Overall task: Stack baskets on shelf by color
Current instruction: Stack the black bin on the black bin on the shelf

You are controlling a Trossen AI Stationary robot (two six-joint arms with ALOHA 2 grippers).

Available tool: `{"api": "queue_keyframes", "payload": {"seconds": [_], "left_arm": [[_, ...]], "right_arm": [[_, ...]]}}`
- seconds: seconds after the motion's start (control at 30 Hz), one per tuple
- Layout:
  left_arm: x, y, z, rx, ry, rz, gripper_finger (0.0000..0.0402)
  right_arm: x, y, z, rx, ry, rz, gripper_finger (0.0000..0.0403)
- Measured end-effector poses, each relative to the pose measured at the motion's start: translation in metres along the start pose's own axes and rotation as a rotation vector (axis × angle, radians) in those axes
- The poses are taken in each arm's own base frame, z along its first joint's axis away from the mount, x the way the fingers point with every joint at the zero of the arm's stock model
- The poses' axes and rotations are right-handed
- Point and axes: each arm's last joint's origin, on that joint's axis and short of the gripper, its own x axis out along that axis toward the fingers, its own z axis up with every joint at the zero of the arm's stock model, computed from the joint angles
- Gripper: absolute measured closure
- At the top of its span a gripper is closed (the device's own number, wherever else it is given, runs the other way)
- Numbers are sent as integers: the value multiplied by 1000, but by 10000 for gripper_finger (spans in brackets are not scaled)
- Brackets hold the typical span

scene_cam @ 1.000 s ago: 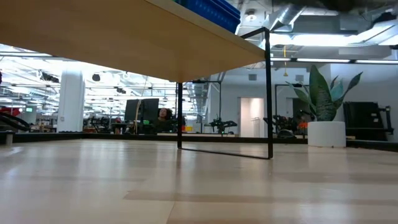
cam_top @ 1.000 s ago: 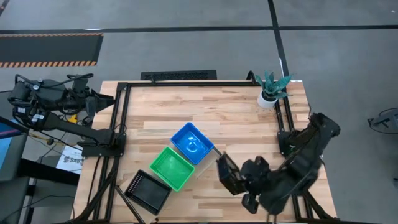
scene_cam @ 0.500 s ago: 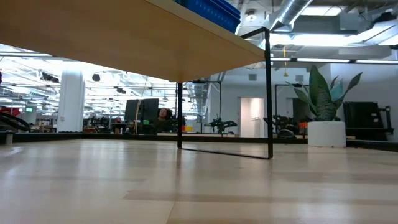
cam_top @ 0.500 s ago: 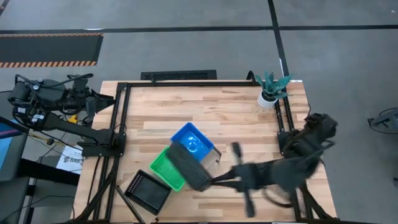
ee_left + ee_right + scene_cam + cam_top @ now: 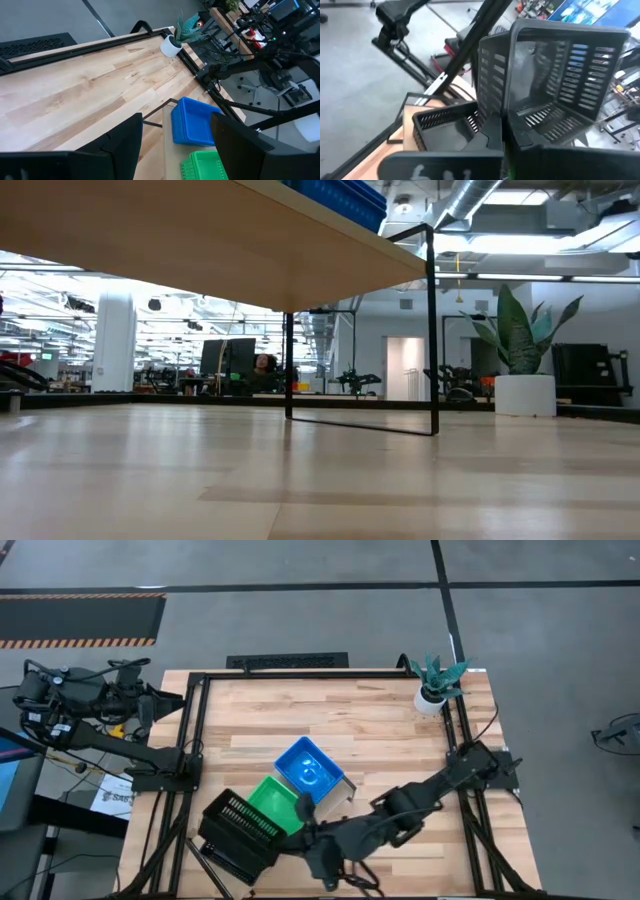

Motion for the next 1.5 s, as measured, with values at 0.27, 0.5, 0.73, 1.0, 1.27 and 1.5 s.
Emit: {"api": "queue_keyframes", "payload": {"seconds": [0.27, 0.5, 0.73, 1.0, 1.27, 1.5], "left_arm": [[0, 0, 0, 0, 0, 1, 182], [0, 0, 0, 1, 0, 2, 182], [0, 0, 0, 1, -1, 2, 181], [0, 0, 0, 1, -1, 3, 182], [0, 0, 0, 2, -1, 3, 182], [0, 0, 0, 1, -2, 3, 182]], "right_arm": [[37, 23, -24, -25, 59, 45, 399], [48, 33, -34, -60, 95, 66, 394], [49, 31, -38, -65, 128, 76, 393], [59, 38, -51, -83, 185, 107, 393], [63, 41, -56, -88, 203, 114, 385], [63, 38, -57, -99, 217, 109, 340]]}}
